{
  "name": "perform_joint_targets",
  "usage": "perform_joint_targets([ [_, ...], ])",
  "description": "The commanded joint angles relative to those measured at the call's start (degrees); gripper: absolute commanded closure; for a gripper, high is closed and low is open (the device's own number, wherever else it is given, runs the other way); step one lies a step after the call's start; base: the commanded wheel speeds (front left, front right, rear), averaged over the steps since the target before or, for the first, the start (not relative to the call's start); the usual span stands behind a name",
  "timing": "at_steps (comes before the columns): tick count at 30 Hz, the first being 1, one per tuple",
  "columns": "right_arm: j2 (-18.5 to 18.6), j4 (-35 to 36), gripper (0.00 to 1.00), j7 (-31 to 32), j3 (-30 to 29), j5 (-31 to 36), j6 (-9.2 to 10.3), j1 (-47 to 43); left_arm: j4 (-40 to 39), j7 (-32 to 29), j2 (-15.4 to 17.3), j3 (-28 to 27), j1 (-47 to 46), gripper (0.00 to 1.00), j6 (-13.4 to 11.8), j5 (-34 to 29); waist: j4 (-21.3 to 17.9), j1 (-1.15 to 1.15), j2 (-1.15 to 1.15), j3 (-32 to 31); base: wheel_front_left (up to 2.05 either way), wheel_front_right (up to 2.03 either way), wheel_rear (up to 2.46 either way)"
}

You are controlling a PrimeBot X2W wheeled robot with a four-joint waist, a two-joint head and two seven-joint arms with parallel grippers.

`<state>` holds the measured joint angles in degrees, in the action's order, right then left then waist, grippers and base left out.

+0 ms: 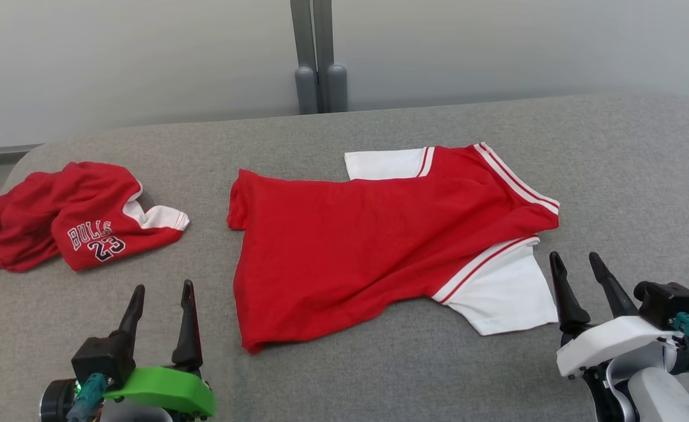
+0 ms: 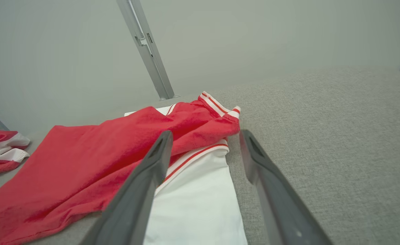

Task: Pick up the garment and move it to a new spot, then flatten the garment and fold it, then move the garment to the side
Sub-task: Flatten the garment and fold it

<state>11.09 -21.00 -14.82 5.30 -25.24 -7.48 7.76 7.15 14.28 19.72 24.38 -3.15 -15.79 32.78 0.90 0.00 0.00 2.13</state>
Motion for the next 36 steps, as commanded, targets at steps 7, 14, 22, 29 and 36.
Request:
perform_joint_targets([
  [7, 0.6, -9.6, 0.0, 8.1, -1.2, -0.8, -0.03, 4.8, 0.4, 0.9, -1.9, -3.4, 0.5, 0.0, 2.3, -1.1, 1.0, 0.0, 0.0, 1.3, 0.0, 0.0, 0.0],
  [14, -0.8, -19.4, 0.0, 17.4, -3.7, -3.6, -0.03, 9.7, 1.6, 0.9, -3.7, -5.2, -0.2, 0.0, 4.3, -2.9, 2.4, 0.0, 0.0, 2.6, 0.0, 0.0, 0.0],
  [22, -3.9, -24.8, 1.0, 22.7, -4.6, -6.7, -0.04, 11.3, 3.1, 0.9, -5.3, -6.9, -0.1, 0.0, 5.9, -4.2, 3.2, 0.0, 0.0, 2.5, 0.0, 0.0, 0.0],
  [29, -2.2, -21.7, 1.0, 20.9, -4.2, -8.9, -0.03, 11.0, 4.0, 0.9, -6.7, -8.3, 1.1, 0.0, 6.9, -5.2, 1.5, 0.0, 0.0, 1.3, 0.0, 0.0, 0.0],
  [36, 1.2, -17.5, 1.0, 21.5, -6.9, -10.2, -0.03, 9.0, 4.8, 0.9, -7.7, -9.5, 2.2, 0.0, 7.7, -6.1, -1.1, 0.0, 0.0, 0.1, 0.0, 0.0, 0.0],
])
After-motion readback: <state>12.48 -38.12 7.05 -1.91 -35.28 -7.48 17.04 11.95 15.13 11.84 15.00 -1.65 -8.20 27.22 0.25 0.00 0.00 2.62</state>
